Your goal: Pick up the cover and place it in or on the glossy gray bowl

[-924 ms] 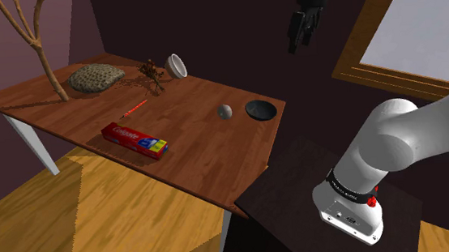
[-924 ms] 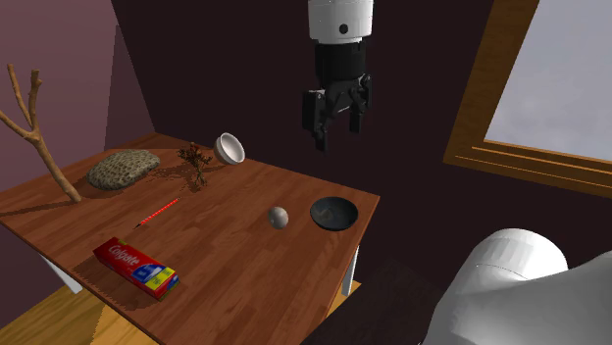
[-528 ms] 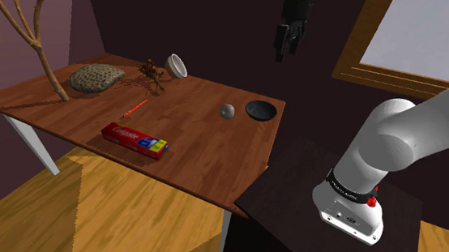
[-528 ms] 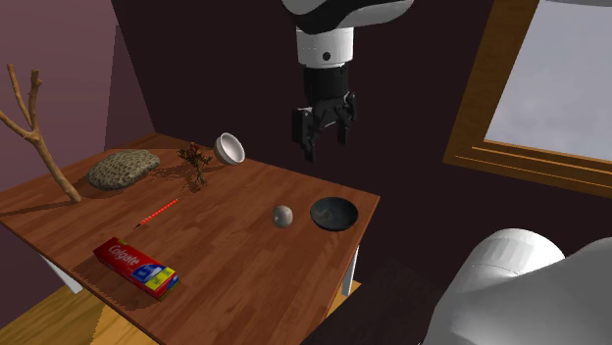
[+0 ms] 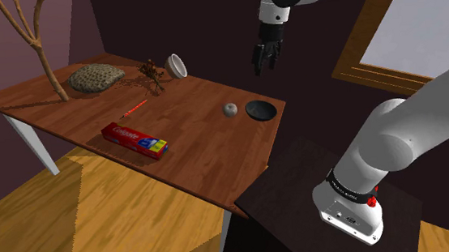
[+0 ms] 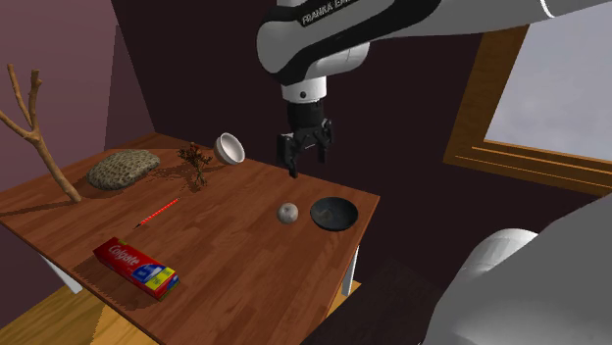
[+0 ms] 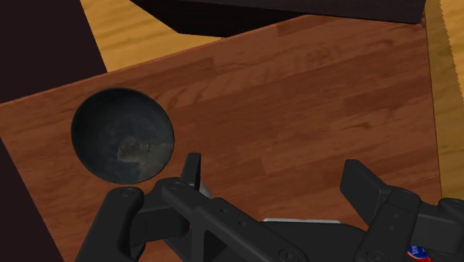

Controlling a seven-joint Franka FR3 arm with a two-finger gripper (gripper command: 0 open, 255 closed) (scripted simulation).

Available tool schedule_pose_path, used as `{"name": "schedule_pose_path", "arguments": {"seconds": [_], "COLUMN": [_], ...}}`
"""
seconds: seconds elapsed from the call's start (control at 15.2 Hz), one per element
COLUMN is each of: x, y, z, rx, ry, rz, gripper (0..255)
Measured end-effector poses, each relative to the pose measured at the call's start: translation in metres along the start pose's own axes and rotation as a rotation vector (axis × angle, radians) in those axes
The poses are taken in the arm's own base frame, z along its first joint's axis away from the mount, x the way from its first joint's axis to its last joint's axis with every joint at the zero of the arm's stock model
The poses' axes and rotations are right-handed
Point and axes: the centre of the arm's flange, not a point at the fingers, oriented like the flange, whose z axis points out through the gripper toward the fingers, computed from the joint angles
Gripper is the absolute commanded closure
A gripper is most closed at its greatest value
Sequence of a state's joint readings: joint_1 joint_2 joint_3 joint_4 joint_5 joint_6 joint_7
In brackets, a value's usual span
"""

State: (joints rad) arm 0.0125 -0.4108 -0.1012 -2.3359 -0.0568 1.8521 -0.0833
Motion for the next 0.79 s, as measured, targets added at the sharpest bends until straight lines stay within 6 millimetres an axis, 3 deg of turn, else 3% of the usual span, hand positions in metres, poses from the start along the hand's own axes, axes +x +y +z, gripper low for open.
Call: {"name": "schedule_pose_path", "arguments": {"seconds": [0.79], "x": [0.114], "y": [0.031], "z": [0.116], "rx": [0.046], "ry": [-0.038], "rz": [0.018], "gripper": [0]}}
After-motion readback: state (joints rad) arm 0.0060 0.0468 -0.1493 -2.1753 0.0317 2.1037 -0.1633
